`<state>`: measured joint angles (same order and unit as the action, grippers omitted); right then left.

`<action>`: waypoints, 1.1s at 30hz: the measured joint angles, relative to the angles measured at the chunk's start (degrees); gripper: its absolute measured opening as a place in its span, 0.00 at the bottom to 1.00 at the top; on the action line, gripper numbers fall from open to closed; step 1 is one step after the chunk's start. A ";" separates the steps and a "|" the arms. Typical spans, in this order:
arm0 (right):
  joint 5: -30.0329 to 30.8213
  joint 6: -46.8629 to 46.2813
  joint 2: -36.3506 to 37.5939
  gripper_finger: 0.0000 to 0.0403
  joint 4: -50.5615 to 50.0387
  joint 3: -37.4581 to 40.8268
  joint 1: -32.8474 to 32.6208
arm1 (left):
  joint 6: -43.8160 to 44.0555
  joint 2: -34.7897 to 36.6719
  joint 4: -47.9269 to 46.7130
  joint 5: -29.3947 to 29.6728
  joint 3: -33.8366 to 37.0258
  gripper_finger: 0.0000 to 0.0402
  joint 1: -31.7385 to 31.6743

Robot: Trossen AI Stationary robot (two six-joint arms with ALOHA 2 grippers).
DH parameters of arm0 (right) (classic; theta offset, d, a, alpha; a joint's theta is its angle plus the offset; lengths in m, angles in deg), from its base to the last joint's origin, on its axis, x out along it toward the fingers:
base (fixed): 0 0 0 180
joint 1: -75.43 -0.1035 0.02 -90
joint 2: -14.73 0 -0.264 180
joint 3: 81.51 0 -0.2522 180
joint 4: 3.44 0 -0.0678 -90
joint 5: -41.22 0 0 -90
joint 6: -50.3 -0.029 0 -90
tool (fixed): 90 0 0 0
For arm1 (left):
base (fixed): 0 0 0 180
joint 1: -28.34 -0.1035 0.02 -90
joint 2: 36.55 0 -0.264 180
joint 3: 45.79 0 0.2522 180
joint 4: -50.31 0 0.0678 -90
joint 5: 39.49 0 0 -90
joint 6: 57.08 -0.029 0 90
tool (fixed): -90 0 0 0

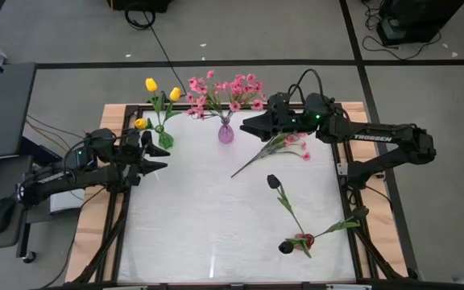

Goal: Sort flowers into vase by color
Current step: Put the pink flowers into the purple vase

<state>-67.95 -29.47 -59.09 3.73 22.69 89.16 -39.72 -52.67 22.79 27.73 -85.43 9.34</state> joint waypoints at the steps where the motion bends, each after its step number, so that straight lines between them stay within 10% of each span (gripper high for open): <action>1: -0.01 0.00 0.00 0.63 0.02 0.00 0.00 | 0.00 0.00 -0.02 0.02 0.01 0.54 0.00; 22: 2.31 3.99 -0.11 0.63 -2.35 0.00 -0.96 | 0.00 0.02 -0.02 0.02 0.01 0.54 0.00; 33: 4.14 24.22 -0.11 0.63 -31.96 0.00 -1.07 | 0.00 0.02 -0.02 0.02 0.01 0.54 -0.02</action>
<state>-63.81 -5.24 -59.20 -28.24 22.69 88.09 -39.72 -52.65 22.77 27.75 -85.42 9.32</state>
